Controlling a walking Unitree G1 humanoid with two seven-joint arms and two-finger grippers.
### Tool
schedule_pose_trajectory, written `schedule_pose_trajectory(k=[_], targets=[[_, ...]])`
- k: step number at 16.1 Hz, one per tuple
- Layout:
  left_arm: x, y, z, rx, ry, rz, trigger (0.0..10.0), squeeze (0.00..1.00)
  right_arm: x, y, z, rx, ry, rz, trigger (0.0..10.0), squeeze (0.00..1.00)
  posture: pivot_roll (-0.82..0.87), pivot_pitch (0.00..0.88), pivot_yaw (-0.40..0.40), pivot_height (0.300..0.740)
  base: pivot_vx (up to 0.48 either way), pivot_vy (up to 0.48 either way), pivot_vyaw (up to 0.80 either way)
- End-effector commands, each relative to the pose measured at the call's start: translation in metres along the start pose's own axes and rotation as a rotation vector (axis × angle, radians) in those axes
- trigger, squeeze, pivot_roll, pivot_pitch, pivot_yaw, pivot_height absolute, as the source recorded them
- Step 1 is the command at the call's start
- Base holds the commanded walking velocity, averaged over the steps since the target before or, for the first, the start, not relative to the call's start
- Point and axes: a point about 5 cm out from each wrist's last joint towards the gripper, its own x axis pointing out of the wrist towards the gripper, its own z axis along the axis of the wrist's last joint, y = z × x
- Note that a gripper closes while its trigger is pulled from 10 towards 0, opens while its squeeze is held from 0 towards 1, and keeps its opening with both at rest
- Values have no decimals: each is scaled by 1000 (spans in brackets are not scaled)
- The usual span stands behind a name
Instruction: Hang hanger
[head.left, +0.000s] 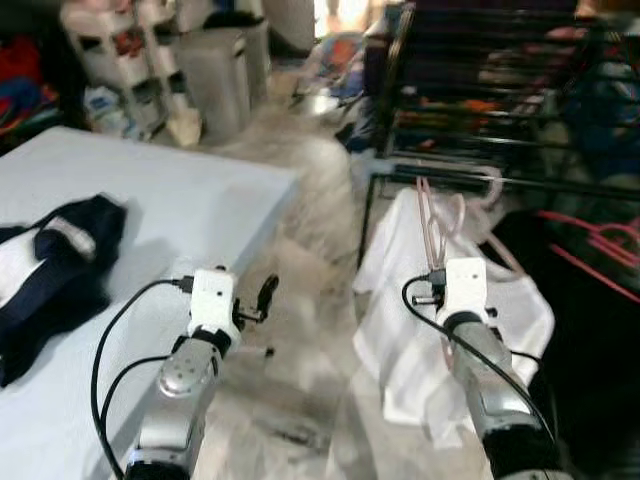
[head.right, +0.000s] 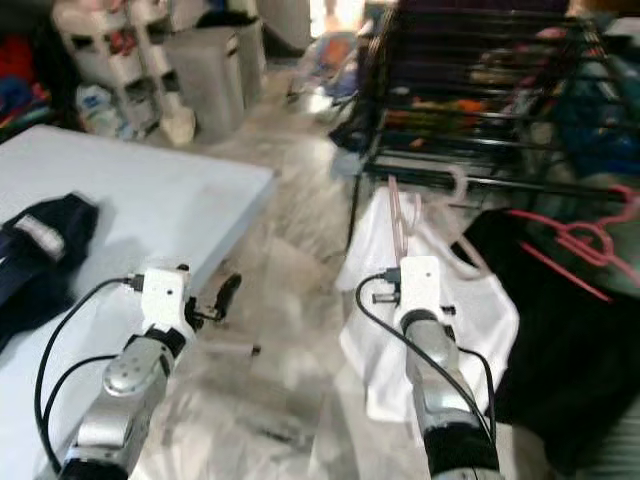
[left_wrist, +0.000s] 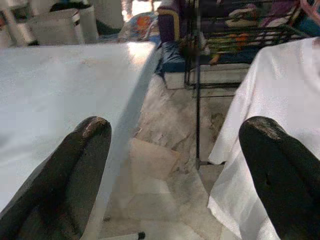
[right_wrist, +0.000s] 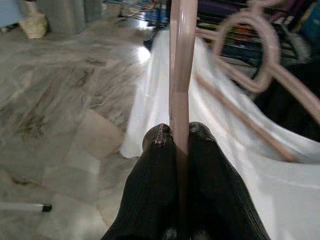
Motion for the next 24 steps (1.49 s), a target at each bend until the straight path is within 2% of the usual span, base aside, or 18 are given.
schedule_pose_trajectory(k=[1,7,11,17,22,24], targets=[[3,1,7,6,-16,-8,10000,0,2,1,3,11,-7,0,10000,0,-20,0,50,740,341,0,0],[5,-4,6,-4,-12,-25,10000,0,1,-1,0,18,-1,-6,10000,0,-31,0,54,740,324,46,0],[6,-2,6,-7,-14,-24,10000,0,2,0,-1,10,1,6,10000,0,-29,0,49,740,65,416,0],[5,-6,5,-5,-9,-31,10000,0,0,0,-2,12,4,-29,10000,0,-27,0,46,740,0,0,0],[3,-4,5,-11,-3,-46,10000,0,4,-8,0,23,2,-93,10000,0,-17,0,54,740,0,0,-713],[2,-3,6,-13,-8,-51,10000,0,8,-10,3,43,5,-100,10000,0,-14,0,60,740,0,0,0]])
